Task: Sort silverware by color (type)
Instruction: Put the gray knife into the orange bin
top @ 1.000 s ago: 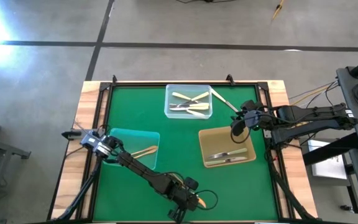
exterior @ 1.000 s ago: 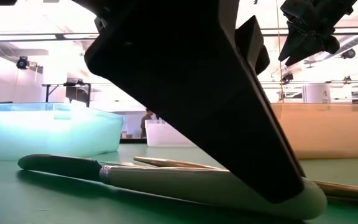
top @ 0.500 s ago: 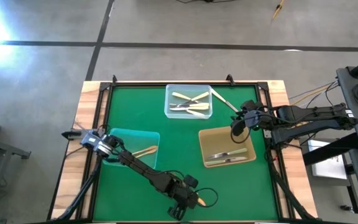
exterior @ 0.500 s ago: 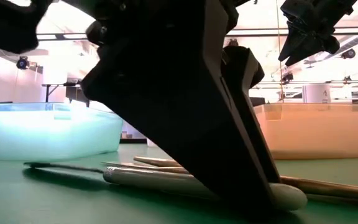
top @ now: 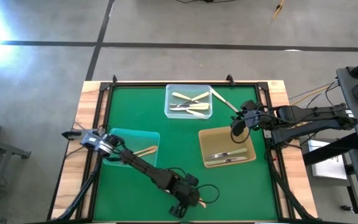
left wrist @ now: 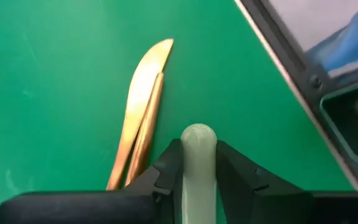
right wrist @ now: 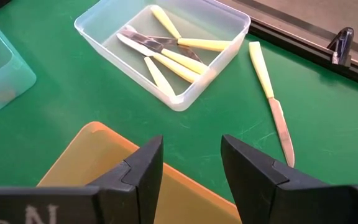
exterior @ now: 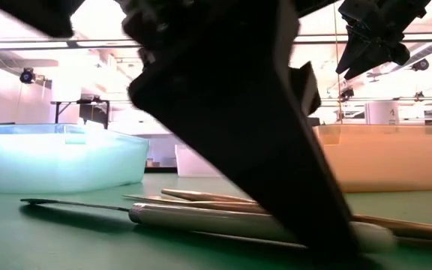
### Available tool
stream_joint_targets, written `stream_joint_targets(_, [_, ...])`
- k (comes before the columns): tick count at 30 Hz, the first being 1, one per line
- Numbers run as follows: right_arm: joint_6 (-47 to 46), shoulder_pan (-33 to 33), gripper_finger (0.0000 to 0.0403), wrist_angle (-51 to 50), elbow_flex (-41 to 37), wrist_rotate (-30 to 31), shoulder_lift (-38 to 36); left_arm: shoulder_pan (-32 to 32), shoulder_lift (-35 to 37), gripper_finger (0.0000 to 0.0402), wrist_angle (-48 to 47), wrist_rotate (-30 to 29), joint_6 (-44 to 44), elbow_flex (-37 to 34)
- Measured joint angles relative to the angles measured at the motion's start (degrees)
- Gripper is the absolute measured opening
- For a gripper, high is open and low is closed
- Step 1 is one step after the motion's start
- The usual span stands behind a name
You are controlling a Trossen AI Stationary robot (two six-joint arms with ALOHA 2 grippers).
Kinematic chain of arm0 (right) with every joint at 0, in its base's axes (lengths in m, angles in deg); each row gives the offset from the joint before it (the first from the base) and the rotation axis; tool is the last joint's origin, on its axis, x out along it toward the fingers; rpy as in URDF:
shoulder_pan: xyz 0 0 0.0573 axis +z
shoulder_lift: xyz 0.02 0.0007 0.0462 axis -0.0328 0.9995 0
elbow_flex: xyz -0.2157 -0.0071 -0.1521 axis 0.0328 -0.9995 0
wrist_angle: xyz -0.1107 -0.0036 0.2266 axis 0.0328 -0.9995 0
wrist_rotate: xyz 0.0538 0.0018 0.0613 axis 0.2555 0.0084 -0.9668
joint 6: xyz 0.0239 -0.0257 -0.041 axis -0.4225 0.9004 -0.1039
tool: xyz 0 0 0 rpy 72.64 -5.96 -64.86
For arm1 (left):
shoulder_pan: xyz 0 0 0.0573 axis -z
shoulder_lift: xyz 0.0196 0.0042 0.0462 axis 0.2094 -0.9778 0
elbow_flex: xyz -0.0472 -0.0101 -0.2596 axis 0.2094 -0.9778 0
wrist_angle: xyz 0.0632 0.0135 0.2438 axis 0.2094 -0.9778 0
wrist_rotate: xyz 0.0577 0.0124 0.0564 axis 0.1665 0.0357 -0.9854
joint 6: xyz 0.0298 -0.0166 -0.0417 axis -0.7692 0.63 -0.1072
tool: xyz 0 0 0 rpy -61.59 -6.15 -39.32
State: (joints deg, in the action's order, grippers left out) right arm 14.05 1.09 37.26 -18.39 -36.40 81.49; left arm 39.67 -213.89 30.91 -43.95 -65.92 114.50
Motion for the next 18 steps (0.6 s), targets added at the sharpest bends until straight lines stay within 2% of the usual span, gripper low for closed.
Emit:
stream_joint_targets(9, [0.0, 0.0, 0.0153, 0.0, 0.0, 0.0, 0.0, 0.0, -0.6, 0.0045, 3.0, 5.0, 4.4, 0.1])
stream_joint_targets(12, [0.0, 0.0, 0.0153, 0.0, 0.0, 0.0, 0.0, -0.2, -0.6, 0.0044, 3.0, 9.7, 6.1, 0.1])
stream_joint_targets(16, [0.0, 0.0, 0.0153, 0.0, 0.0, 0.0, 0.0, -0.8, -0.7, 0.0044, 2.7, 18.9, 8.3, 0.0])
stream_joint_targets(18, [0.0, 0.0, 0.0153, 0.0, 0.0, 0.0, 0.0, -0.9, -0.7, 0.0044, 2.7, 19.5, 8.3, 0.0])
